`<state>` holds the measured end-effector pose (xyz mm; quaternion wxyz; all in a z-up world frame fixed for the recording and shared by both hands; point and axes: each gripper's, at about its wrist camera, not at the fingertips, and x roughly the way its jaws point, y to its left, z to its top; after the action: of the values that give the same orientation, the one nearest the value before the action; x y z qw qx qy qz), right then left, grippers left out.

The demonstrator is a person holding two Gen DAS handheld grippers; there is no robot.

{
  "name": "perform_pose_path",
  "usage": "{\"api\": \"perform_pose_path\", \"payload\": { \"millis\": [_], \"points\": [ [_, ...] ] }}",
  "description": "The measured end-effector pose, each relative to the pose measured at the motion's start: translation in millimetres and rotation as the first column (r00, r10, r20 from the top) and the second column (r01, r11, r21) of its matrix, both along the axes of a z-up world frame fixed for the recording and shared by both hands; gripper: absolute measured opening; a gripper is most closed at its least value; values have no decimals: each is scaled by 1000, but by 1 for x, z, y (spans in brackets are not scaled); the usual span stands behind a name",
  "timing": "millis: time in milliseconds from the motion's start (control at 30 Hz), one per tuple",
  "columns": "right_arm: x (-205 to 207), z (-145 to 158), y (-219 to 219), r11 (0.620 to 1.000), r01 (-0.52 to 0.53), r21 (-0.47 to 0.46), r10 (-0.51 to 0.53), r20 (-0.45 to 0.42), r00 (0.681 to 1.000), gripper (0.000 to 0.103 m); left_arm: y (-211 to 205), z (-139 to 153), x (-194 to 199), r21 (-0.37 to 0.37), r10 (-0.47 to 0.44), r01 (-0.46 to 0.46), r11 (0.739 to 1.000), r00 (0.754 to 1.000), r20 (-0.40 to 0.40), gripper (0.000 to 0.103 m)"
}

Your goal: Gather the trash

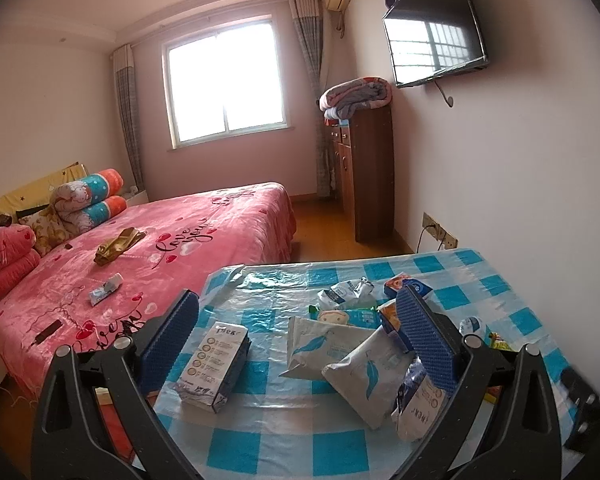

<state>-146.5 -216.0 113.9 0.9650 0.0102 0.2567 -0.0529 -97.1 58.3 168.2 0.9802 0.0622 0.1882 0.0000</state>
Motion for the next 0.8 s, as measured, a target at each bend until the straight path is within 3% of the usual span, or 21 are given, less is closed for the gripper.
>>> {"api": "perform_pose_path", "payload": {
  "millis": [267, 800],
  "points": [
    [-18, 34, 14, 1000, -29, -10, 30, 93, 995, 99, 6, 10, -27, 8, 1, -1, 1000, 1000, 15, 100],
    [-38, 54, 34, 997, -55, -48, 61, 133, 989, 99, 19, 9, -46, -10, 31, -31, 999, 1000, -2, 100]
  ]
}}
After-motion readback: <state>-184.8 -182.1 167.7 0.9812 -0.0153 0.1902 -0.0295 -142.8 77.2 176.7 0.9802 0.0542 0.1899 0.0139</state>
